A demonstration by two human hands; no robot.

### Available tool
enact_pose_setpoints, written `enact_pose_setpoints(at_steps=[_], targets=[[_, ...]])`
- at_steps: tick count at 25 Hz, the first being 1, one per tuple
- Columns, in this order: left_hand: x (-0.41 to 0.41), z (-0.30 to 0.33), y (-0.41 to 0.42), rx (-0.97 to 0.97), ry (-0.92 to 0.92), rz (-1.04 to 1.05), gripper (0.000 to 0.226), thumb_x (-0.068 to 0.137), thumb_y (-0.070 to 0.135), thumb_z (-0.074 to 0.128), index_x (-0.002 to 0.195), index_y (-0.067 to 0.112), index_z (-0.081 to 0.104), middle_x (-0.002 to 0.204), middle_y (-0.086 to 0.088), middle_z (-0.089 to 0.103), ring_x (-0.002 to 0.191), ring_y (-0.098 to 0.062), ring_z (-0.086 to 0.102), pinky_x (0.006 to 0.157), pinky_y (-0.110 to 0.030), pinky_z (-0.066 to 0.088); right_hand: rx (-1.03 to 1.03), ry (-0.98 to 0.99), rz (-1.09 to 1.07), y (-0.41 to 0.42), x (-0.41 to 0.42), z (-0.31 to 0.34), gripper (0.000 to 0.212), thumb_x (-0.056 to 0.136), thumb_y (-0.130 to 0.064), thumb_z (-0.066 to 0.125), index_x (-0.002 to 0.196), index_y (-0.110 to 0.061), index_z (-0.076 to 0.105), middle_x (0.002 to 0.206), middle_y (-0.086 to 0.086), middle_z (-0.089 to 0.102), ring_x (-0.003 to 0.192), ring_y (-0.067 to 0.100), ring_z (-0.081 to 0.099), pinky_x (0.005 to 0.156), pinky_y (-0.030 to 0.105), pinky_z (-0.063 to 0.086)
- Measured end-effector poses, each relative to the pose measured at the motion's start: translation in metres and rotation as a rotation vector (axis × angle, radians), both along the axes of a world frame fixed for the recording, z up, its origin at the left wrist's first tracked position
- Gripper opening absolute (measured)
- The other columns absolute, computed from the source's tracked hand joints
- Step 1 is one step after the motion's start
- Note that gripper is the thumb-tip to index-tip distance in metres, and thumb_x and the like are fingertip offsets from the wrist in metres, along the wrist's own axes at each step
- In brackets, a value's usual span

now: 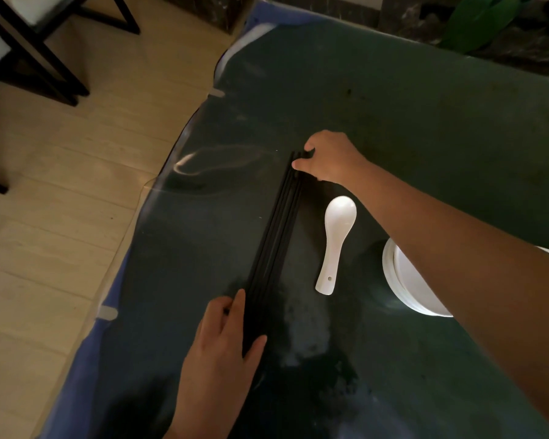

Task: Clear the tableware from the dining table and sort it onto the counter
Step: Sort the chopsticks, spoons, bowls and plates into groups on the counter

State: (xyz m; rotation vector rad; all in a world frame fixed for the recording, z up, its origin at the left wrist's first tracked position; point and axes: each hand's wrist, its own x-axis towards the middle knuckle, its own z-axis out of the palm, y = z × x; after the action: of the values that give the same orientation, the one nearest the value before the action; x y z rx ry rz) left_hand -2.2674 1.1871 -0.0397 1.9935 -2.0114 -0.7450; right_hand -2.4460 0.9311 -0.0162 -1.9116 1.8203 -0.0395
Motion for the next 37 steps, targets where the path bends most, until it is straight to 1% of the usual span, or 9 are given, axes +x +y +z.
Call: enact_pose_setpoints(at_steps=[4, 5, 7, 9, 17, 20, 23, 29, 37], targets=[[-0.003, -0.002, -0.003, -0.02, 0.022, -0.027, 0.066, 0.062, 0.017, 0.084, 0.12, 0.0, 0.058, 0.102, -0.013, 0.06, 0.074, -0.02, 0.065, 0.059, -0.027, 0.058, -0.049, 0.049, -0.047, -0.004, 0.008, -0.002, 0.037, 0.083, -0.041, 0.064, 0.063, -0.013, 0.05, 0.066, 0.005, 0.053, 0.06, 0.02, 0.055, 0.056, 0.026, 0.045], [-0.002, -0.002, -0.003, -0.015, 0.035, -0.028, 0.067, 0.062, 0.016, 0.084, 0.122, 0.0, 0.057, 0.104, -0.013, 0.06, 0.075, -0.02, 0.065, 0.06, -0.028, 0.059, -0.066, 0.062, -0.039, -0.004, 0.01, -0.004, 0.033, 0.082, -0.042, 0.064, 0.072, -0.013, 0.055, 0.076, 0.006, 0.057, 0.068, 0.021, 0.058, 0.06, 0.025, 0.047], [0.002, -0.001, -0.005, -0.004, 0.083, -0.03, 0.07, 0.062, 0.013, 0.084, 0.125, 0.001, 0.054, 0.108, -0.011, 0.058, 0.077, -0.018, 0.064, 0.063, -0.028, 0.059, -0.109, 0.072, 0.031, -0.004, 0.015, -0.006, 0.044, 0.083, -0.041, 0.063, 0.113, -0.009, 0.059, 0.118, 0.013, 0.057, 0.105, 0.028, 0.058, 0.086, 0.034, 0.048], [0.008, -0.003, -0.006, -0.017, 0.119, -0.074, 0.071, 0.06, 0.008, 0.084, 0.125, 0.002, 0.055, 0.111, -0.011, 0.058, 0.079, -0.016, 0.063, 0.066, -0.028, 0.059, -0.139, 0.084, 0.124, -0.004, 0.017, -0.006, 0.047, 0.087, -0.035, 0.06, 0.125, -0.009, 0.054, 0.132, 0.014, 0.051, 0.117, 0.03, 0.053, 0.095, 0.037, 0.045], [0.012, -0.007, -0.011, -0.065, 0.154, -0.125, 0.058, 0.068, 0.001, 0.077, 0.122, 0.007, 0.058, 0.111, -0.006, 0.06, 0.087, -0.01, 0.061, 0.08, -0.023, 0.054, -0.163, 0.043, 0.189, -0.004, 0.011, -0.006, 0.031, 0.09, -0.024, 0.057, 0.108, 0.001, 0.064, 0.108, 0.018, 0.065, 0.097, 0.03, 0.062, 0.09, 0.044, 0.05], [0.006, -0.002, -0.01, -0.07, 0.151, -0.083, 0.066, 0.069, 0.019, 0.077, 0.129, 0.007, 0.052, 0.115, -0.006, 0.057, 0.094, -0.016, 0.06, 0.078, -0.03, 0.057, -0.158, 0.015, 0.164, -0.006, 0.013, -0.007, 0.044, 0.088, -0.033, 0.059, 0.124, -0.008, 0.056, 0.123, 0.015, 0.058, 0.107, 0.029, 0.059, 0.092, 0.036, 0.048], [-0.004, 0.001, -0.009, -0.07, 0.092, -0.07, 0.082, 0.064, 0.034, 0.08, 0.134, 0.009, 0.046, 0.115, -0.008, 0.055, 0.093, -0.018, 0.06, 0.072, -0.026, 0.054, -0.134, 0.044, 0.202, -0.007, 0.018, -0.009, 0.054, 0.086, -0.039, 0.06, 0.133, -0.016, 0.048, 0.134, 0.014, 0.046, 0.116, 0.031, 0.053, 0.093, 0.036, 0.045], [-0.006, 0.0, -0.012, -0.049, 0.071, -0.056, 0.069, 0.063, 0.023, 0.083, 0.124, 0.003, 0.056, 0.109, -0.01, 0.057, 0.078, -0.014, 0.062, 0.066, -0.022, 0.053, -0.205, 0.089, 0.176, -0.008, 0.025, -0.011, 0.033, 0.084, -0.032, 0.064, 0.105, -0.007, 0.061, 0.111, 0.011, 0.056, 0.094, 0.024, 0.058, 0.079, 0.03, 0.047], [-0.007, -0.005, -0.014, -0.101, 0.081, -0.036, 0.063, 0.065, 0.019, 0.082, 0.121, 0.003, 0.058, 0.108, -0.011, 0.059, 0.08, -0.019, 0.064, 0.065, -0.027, 0.058, -0.207, 0.093, 0.098, -0.008, 0.011, -0.01, 0.036, 0.082, -0.032, 0.068, 0.106, -0.005, 0.064, 0.108, 0.014, 0.062, 0.095, 0.027, 0.061, 0.083, 0.037, 0.053]])
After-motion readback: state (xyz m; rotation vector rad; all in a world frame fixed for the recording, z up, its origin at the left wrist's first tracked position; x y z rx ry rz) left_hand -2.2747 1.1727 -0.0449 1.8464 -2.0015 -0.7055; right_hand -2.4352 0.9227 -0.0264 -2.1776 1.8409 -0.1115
